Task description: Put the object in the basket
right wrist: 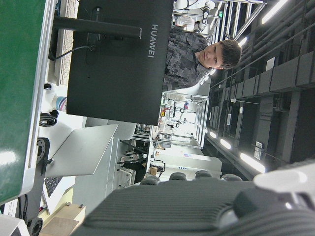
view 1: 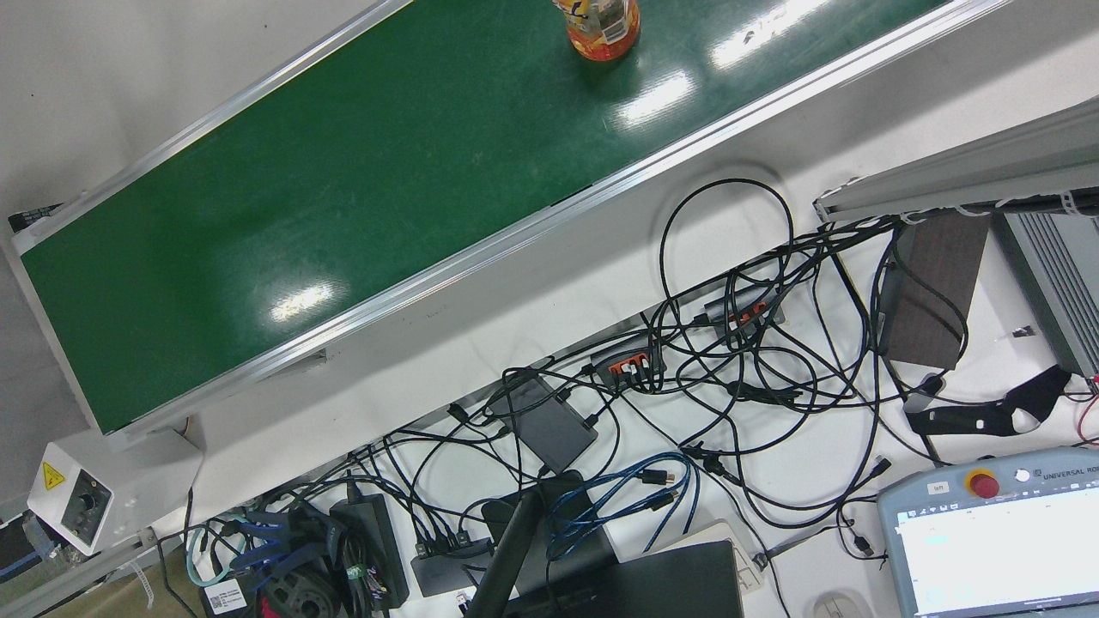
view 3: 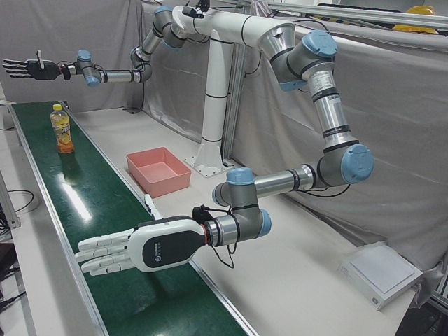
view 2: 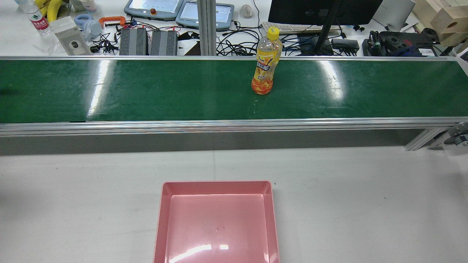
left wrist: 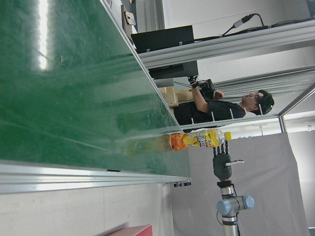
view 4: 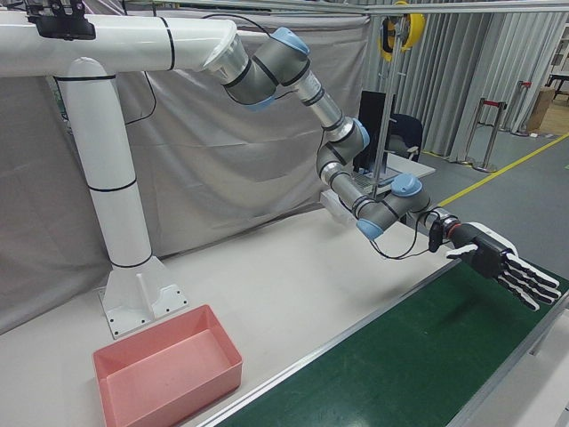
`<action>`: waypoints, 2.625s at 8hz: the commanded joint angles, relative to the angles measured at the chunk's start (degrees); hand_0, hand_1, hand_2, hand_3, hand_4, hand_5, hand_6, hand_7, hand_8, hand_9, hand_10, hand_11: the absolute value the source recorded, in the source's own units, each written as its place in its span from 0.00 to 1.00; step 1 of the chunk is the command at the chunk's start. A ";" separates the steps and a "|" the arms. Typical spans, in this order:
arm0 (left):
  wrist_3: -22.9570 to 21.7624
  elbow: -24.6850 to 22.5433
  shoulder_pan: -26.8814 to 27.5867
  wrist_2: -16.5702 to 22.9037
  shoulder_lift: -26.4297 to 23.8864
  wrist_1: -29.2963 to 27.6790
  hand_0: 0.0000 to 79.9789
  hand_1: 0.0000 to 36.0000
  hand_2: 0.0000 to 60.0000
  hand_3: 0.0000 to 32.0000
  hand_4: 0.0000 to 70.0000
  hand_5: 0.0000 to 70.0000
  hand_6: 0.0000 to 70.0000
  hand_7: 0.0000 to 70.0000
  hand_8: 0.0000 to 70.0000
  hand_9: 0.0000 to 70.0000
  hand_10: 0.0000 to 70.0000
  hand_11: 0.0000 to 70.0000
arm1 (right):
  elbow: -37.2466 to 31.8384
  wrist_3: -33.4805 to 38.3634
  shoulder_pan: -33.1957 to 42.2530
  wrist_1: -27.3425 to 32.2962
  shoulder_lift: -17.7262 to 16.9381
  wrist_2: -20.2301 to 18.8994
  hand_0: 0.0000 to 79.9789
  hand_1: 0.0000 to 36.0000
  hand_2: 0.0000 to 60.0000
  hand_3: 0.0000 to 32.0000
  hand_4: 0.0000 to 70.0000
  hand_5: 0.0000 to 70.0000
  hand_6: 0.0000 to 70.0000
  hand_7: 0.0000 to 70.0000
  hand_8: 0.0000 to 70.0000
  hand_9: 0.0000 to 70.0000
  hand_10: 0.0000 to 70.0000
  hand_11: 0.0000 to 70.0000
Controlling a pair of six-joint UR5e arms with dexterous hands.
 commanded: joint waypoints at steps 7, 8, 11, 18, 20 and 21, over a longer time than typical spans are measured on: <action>0.00 -0.88 -0.23 0.09 -0.09 1.14 0.64 0.44 0.00 0.00 0.00 0.04 0.00 0.00 0.00 0.00 0.05 0.11 | -0.09 0.00 -0.01 0.00 0.00 0.00 0.00 0.00 0.00 0.00 0.00 0.00 0.00 0.00 0.00 0.00 0.00 0.00; 0.00 -0.97 -0.14 0.09 -0.09 1.14 0.64 0.44 0.00 0.00 0.00 0.04 0.00 0.00 0.00 0.00 0.05 0.11 | -0.09 0.00 -0.01 0.00 0.00 0.00 0.00 0.00 0.00 0.00 0.00 0.00 0.00 0.00 0.00 0.00 0.00 0.00; 0.00 -1.23 -0.23 0.00 0.00 1.14 0.63 0.43 0.00 0.00 0.00 0.03 0.00 0.00 0.00 0.00 0.05 0.11 | -0.09 0.00 -0.01 0.00 0.00 0.00 0.00 0.00 0.00 0.00 0.00 0.00 0.00 0.00 0.00 0.00 0.00 0.00; 0.09 -1.58 -0.05 0.09 0.00 1.23 0.63 0.42 0.00 0.00 0.00 0.04 0.00 0.00 0.00 0.00 0.06 0.11 | -0.09 0.00 -0.01 0.00 0.00 0.00 0.00 0.00 0.00 0.00 0.00 0.00 0.00 0.00 0.00 0.00 0.00 0.00; 0.09 -1.58 -0.05 0.09 0.00 1.23 0.63 0.41 0.00 0.00 0.00 0.05 0.00 0.00 0.00 0.00 0.06 0.11 | 0.00 0.00 -0.01 0.00 0.00 0.00 0.00 0.00 0.00 0.00 0.00 0.00 0.00 0.00 0.00 0.00 0.00 0.00; 0.09 -1.58 -0.14 0.09 0.00 1.23 0.63 0.41 0.00 0.00 0.00 0.04 0.00 0.00 0.00 0.00 0.06 0.11 | -0.09 0.00 -0.01 0.00 0.00 0.00 0.00 0.00 0.00 0.00 0.00 0.00 0.00 0.00 0.00 0.00 0.00 0.00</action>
